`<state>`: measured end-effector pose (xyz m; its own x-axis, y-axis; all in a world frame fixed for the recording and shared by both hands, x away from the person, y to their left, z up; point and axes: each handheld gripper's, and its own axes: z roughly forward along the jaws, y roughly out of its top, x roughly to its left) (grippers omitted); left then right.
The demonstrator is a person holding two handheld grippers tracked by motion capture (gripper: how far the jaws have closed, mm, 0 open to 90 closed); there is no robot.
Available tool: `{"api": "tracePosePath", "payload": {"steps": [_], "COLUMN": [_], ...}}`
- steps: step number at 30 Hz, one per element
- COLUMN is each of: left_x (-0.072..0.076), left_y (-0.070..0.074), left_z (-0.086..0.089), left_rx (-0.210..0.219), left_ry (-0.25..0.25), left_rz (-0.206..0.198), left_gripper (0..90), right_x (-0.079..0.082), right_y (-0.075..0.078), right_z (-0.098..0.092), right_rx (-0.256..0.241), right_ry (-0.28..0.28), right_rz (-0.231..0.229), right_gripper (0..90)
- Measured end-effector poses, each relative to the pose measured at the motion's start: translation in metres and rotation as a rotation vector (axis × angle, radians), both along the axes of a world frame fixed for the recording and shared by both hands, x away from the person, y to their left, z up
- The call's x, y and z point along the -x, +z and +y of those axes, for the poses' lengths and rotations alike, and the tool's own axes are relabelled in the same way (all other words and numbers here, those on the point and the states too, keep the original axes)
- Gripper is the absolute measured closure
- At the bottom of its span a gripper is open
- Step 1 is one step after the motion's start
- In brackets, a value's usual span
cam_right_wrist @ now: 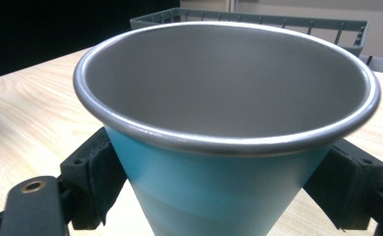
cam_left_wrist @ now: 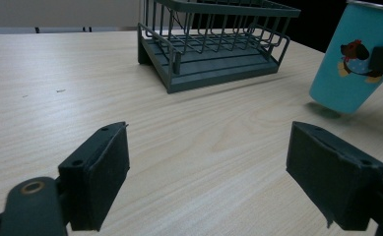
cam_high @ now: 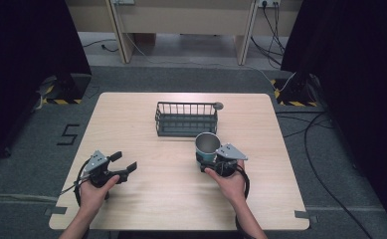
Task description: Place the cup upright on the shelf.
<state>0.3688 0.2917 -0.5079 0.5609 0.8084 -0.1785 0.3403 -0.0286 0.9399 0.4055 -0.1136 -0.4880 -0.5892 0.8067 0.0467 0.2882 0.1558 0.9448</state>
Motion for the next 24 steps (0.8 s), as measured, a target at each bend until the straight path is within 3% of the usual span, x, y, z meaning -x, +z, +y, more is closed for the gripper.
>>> {"api": "tracePosePath", "payload": {"steps": [24], "left_x": [-0.001], "left_y": [0.000], "left_z": [0.000], "left_rx": [0.002], "left_ry": [-0.001], "left_rz": [-0.001], "left_gripper": [15.9], "right_x": [-0.023], "right_y": [0.034], "right_z": [0.022], "right_rx": [-0.031], "right_ry": [0.016], "right_rz": [-0.071], "right_gripper": [17.7]}}
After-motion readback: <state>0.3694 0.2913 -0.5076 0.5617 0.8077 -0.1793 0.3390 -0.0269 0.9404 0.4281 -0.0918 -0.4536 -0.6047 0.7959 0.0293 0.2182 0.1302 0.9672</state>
